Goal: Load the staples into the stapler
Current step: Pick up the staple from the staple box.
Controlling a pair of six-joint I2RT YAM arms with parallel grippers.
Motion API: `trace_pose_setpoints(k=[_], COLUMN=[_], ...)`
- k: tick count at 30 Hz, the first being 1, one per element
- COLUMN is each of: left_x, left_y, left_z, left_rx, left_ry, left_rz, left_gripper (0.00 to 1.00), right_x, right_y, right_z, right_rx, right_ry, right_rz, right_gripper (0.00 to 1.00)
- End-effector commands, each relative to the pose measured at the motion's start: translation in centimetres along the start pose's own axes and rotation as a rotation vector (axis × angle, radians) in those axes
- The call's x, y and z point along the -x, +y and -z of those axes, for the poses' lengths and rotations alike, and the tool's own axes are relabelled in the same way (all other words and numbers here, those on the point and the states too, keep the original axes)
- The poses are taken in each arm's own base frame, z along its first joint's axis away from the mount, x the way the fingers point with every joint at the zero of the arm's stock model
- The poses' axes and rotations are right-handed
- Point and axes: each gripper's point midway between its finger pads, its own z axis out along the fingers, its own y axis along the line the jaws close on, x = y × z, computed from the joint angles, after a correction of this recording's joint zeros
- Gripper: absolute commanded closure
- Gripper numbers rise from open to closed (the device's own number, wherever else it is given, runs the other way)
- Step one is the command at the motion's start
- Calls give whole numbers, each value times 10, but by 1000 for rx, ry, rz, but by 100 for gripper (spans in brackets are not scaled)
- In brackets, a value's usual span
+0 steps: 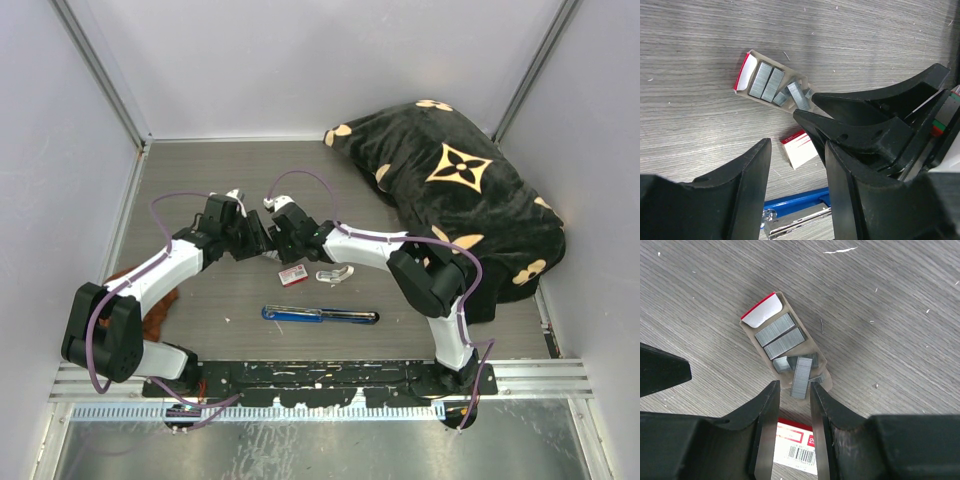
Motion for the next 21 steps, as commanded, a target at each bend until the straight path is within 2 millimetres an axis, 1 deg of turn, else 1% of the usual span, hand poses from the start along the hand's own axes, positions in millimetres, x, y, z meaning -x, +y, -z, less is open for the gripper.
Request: trace_pose_setpoints(k=[1,9,15,19,21], left_x=[11,11,12,12,11], left_y=[-5,-4,-2,-2,-1], left_z=[4,5,5,5,5], left_rx=[-21,-20,-20,-20,-20], left_ry=[-42,-45,-46,-46,-45], left_rz=[-14,-11,-9,-8,-5], left_gripper=[51,51,51,51,50], right_x=[17,9,6,2,1], right_y=[3,5,7,5,4], right_z=[3,0,-3,-5,-6], right_rx=[-13,-18,-20,-31,-40], right_ry=[-48,-28,-24,-15,-13], right_rz=[17,25,30,33,33], right_gripper=[63,63,64,64,65])
